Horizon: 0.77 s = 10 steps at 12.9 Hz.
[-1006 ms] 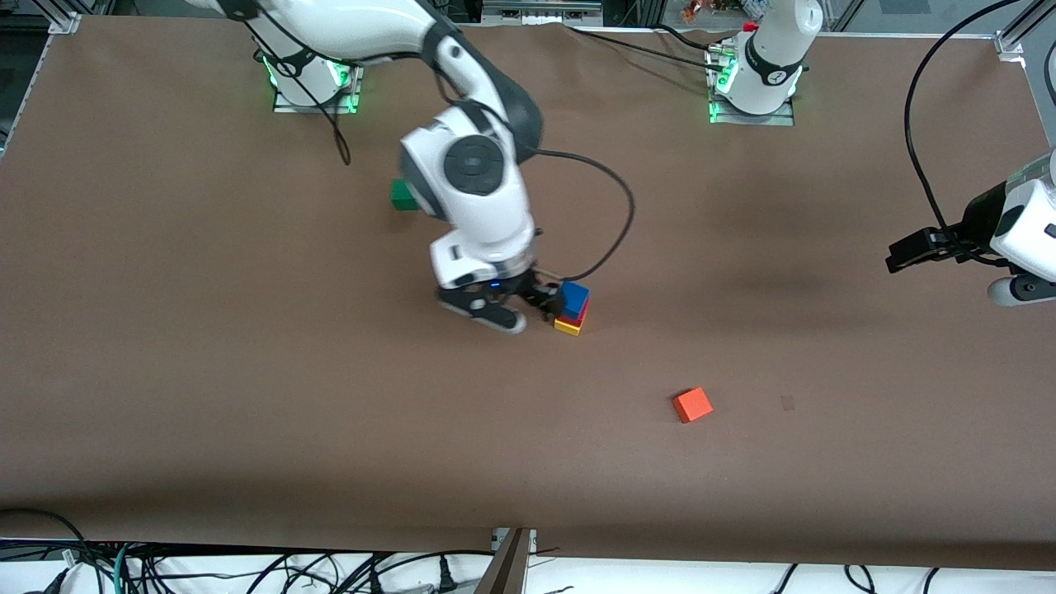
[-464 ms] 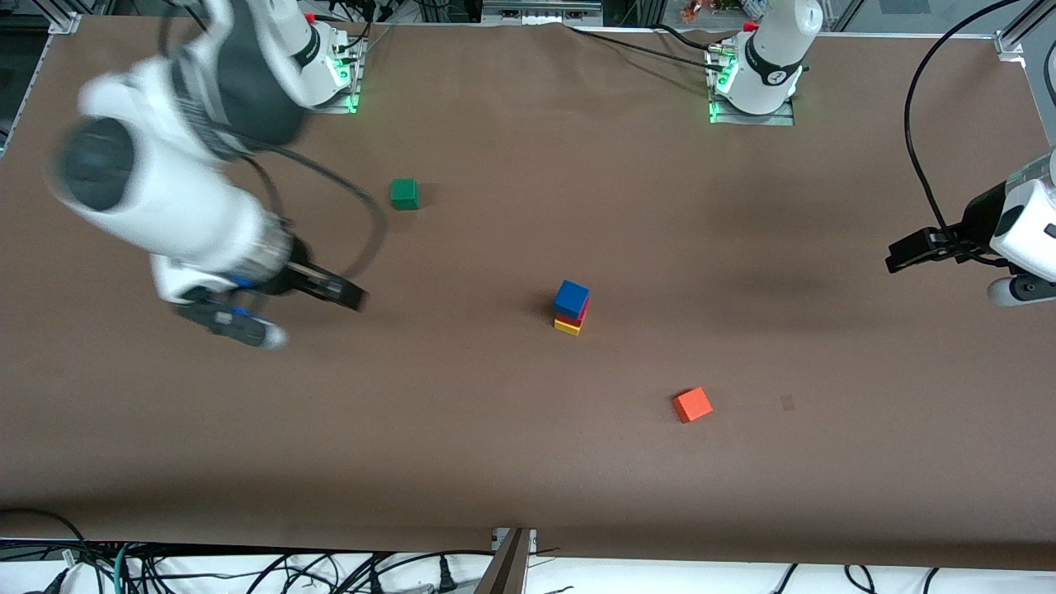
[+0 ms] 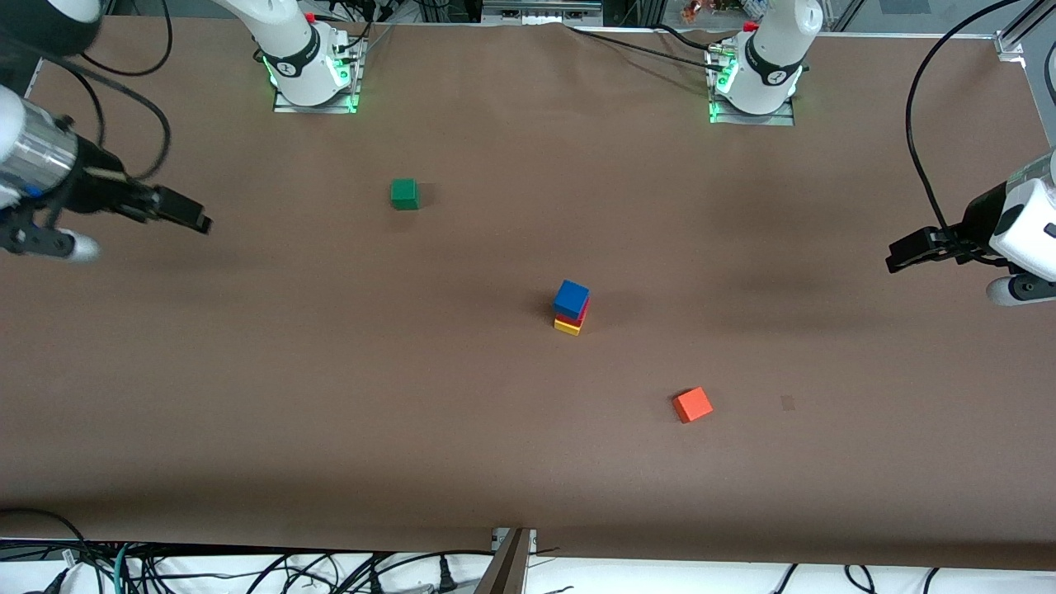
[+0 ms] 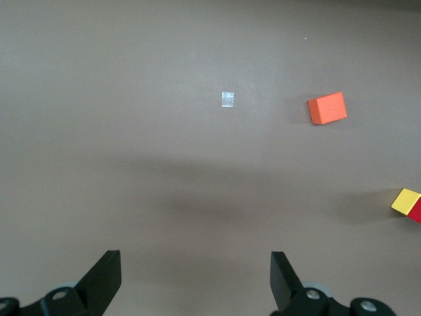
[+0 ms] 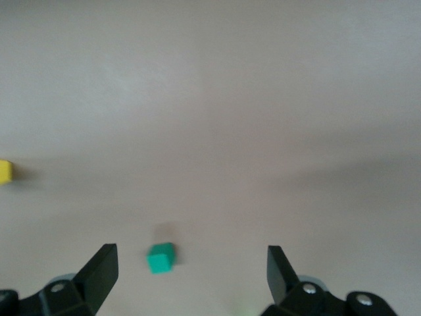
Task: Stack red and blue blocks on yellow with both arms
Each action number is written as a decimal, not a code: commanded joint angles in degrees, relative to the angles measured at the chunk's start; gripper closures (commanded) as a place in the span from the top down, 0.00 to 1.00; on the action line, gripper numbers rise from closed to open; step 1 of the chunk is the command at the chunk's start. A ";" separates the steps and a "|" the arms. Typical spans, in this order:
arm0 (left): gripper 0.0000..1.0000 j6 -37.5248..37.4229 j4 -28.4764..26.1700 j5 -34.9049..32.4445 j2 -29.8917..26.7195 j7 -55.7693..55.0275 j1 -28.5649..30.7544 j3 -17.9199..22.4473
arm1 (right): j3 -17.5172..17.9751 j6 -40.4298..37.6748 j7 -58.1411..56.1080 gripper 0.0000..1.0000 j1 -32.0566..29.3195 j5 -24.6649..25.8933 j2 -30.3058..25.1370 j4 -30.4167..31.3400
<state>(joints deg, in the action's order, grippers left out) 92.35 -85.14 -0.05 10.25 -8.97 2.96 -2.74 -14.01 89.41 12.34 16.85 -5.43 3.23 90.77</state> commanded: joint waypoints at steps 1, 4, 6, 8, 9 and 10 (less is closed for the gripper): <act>1.00 0.20 0.85 0.84 0.29 1.50 0.29 0.10 | 0.48 1.55 -2.74 1.00 0.82 2.35 -3.05 4.76; 1.00 0.20 0.94 0.93 0.29 1.49 0.29 0.10 | 0.91 1.64 -6.35 1.00 0.99 2.71 -2.96 4.95; 1.00 0.20 0.94 0.93 0.29 1.49 0.29 0.10 | 2.48 1.29 -8.03 1.00 1.34 2.79 -2.61 4.51; 1.00 0.20 1.03 0.93 0.29 1.49 0.29 0.10 | 4.51 1.38 -8.03 1.00 1.35 4.63 -2.44 3.98; 1.00 0.20 0.94 0.93 0.29 1.41 0.29 0.10 | 6.00 1.29 -7.51 1.00 1.35 5.60 -2.26 3.28; 1.00 0.20 1.03 0.93 0.29 1.41 0.29 0.10 | 6.62 1.29 -6.98 1.00 1.35 5.61 -2.17 2.84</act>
<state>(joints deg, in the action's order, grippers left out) 92.45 -85.12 -0.05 10.26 -8.82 2.97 -2.70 -8.92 90.62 5.28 18.15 -1.23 1.39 94.38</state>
